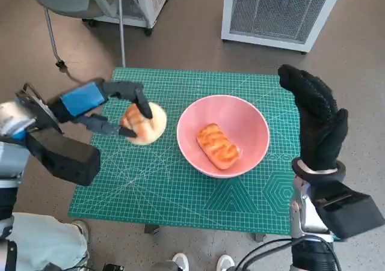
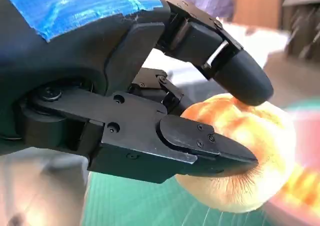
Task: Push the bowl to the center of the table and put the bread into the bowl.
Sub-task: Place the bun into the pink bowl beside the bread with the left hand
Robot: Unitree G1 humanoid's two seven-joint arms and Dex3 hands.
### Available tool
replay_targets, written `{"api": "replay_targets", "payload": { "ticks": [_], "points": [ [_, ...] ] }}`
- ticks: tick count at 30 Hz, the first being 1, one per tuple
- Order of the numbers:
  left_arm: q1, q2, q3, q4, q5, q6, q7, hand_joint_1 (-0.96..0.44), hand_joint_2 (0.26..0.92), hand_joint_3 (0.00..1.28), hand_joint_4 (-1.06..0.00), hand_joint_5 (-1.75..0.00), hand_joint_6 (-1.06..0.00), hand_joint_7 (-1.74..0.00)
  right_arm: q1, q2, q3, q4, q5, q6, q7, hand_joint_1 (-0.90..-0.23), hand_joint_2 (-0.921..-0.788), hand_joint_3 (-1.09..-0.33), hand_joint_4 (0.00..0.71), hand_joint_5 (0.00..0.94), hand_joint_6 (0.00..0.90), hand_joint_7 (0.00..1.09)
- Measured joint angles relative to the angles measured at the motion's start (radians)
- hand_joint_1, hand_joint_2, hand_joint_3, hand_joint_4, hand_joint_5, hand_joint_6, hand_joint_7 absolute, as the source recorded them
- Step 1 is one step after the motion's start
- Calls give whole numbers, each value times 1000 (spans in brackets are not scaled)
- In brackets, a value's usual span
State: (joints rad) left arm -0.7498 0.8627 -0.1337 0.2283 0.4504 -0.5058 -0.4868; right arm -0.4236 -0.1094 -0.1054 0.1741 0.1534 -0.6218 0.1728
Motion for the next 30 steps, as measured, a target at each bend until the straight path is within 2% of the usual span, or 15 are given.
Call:
{"api": "replay_targets", "payload": {
  "ticks": [8, 13, 23, 25, 27, 28, 29, 30],
  "points": [
    [-88, -67, -8, -55, 18, 7, 20, 0, 920, 68, -679, -1109, -636, -1223, -1, 0, 1, 4, 1, 0, 0, -411, -921, -677, 338, 28, -1, 777],
    [-154, -137, -49, -40, 64, 2, 53, -1, 921, 73, -673, -1132, -627, -1215, -2, -1, 1, 3, 1, 0, 0, -414, -921, -675, 339, 29, -1, 777],
    [-269, -280, -180, 170, 214, -84, 200, -2, 920, 64, -684, -1091, -642, -1231, -1, -2, 1, -4, 2, 1, 3, -416, -921, -675, 337, 31, -1, 777],
    [-285, -307, -204, 228, 219, -102, 211, -1, 920, 69, -697, -1103, -615, -1228, 0, -3, -1, -6, 2, 1, 3, -416, -921, -674, 338, 31, -1, 778],
    [-292, -332, -218, 266, 218, -106, 211, -1, 921, 143, -614, -1196, -528, -1308, 1, -4, -3, -8, 2, 1, 3, -416, -921, -674, 337, 32, -1, 778],
    [-293, -344, -222, 278, 217, -100, 204, -12, 901, 142, -509, -902, -451, -1012, 2, -4, -4, -10, 2, 1, 3, -416, -921, -674, 337, 32, -1, 778],
    [-293, -358, -225, 285, 214, -80, 188, -16, 900, 130, -496, -750, -447, -863, 3, -4, -5, -13, 1, 1, 3, -416, -921, -674, 337, 32, -1, 778],
    [-292, -369, -229, 288, 213, -57, 172, -41, 901, 100, -457, -492, -429, -603, 4, -4, -5, -14, 1, 1, 3, -417, -921, -674, 337, 32, -1, 778]
  ]
}}
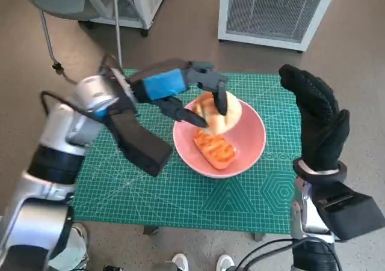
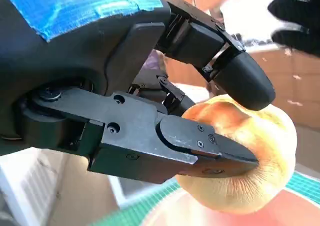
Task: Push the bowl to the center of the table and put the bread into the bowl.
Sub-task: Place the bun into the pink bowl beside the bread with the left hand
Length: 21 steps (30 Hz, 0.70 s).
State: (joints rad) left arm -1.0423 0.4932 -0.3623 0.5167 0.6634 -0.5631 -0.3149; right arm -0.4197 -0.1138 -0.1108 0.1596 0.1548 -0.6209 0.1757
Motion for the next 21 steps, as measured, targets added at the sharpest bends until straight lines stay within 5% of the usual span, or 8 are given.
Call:
{"api": "replay_targets", "payload": {
  "ticks": [3, 6, 21],
  "points": [
    [3, -30, -15, -17, 10, 112, -58, -135, 903, 47, -318, -161, -357, -235, 1, 0, -1, -3, 0, 0, 0, -421, -921, -672, 337, 33, -1, 779],
    [9, -48, -26, -42, 37, 209, -90, -231, 907, 26, -247, -53, -336, -108, 3, 0, -2, -4, 0, 0, 0, -424, -921, -670, 337, 34, -1, 780],
    [51, -60, -40, -72, 36, 249, -67, -355, 918, 6, -273, -15, -404, -55, 6, 3, -10, -4, -5, -19, -23, -418, -921, -658, 351, 45, -1, 787]
  ]
}}
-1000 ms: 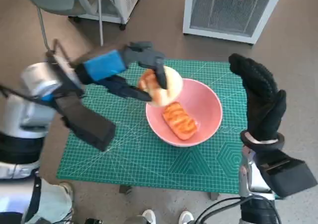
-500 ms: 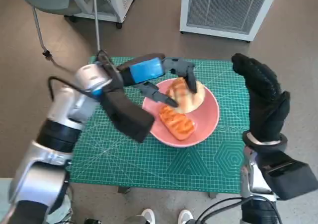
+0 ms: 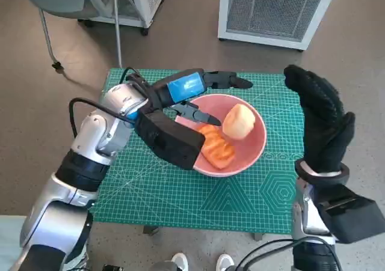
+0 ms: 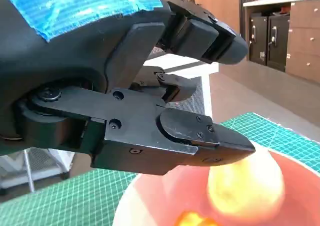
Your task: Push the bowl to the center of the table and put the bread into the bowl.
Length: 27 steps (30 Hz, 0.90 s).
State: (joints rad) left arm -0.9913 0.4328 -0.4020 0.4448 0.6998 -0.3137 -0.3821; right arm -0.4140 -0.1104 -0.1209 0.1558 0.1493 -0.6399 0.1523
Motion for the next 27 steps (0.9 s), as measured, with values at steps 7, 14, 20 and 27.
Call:
{"api": "replay_targets", "payload": {
  "ticks": [7, 14, 20, 27],
  "points": [
    [45, 2, 50, -32, -101, -9, -15, -326, 917, 3, -293, -13, -415, -45, 0, 0, 0, 3, 1, -2, -2, -418, -921, -658, 353, 47, -1, 787],
    [125, 4, 153, -111, -295, -15, -61, -298, 912, 0, -339, -24, -444, -50, -4, 0, 1, 7, 1, -5, -3, -425, -921, -655, 358, 51, -1, 789],
    [191, -9, 275, -120, -487, -96, -42, -301, 917, 22, -399, -41, -485, -68, -27, -1, 0, 8, 3, 0, -5, -428, -921, -650, 362, 54, -1, 792],
    [270, -106, 416, -118, -687, -204, 67, -347, 921, 158, -410, -25, -440, -39, -83, -3, 0, -14, 4, 47, -10, -423, -921, -651, 357, 54, -1, 815]
  ]
}}
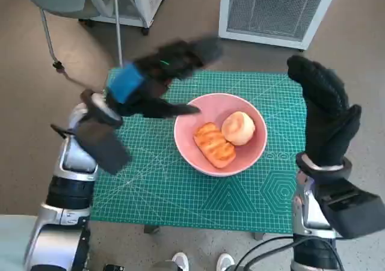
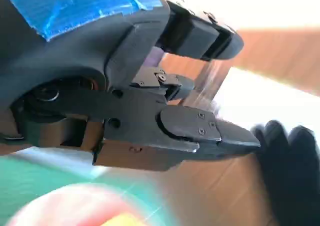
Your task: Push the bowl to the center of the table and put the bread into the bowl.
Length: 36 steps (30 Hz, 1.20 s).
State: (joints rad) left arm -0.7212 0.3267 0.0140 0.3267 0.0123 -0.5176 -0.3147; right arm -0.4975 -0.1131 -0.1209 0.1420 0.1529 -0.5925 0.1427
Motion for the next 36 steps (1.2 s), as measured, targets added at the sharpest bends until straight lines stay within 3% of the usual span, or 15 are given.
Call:
{"api": "replay_targets", "payload": {
  "ticks": [10, 17, 27, 36],
  "points": [
    [131, -139, 62, -26, -95, -68, 106, -372, 921, 263, -364, -2, -416, -21, -79, 1, 13, -33, -2, 56, -6, -432, -921, -623, 356, 54, 8, 831],
    [140, -141, 83, -26, -91, -92, 138, -422, 921, 308, -399, -17, -487, -50, -119, -1, 14, 3, -1, 43, 0, -426, -921, -607, 349, 47, 27, 791],
    [159, -141, 83, -25, -92, -93, 147, -433, 921, 318, -399, -11, -507, -49, -157, -1, 13, 79, 3, 11, 25, -418, -921, -601, 348, 42, 40, 761],
    [159, -141, 82, -24, -101, -100, 122, -363, 921, 219, -404, -8, -514, -38, -177, -1, 12, 109, 6, -5, 35, -410, -921, -595, 350, 39, 47, 745]
  ]
}}
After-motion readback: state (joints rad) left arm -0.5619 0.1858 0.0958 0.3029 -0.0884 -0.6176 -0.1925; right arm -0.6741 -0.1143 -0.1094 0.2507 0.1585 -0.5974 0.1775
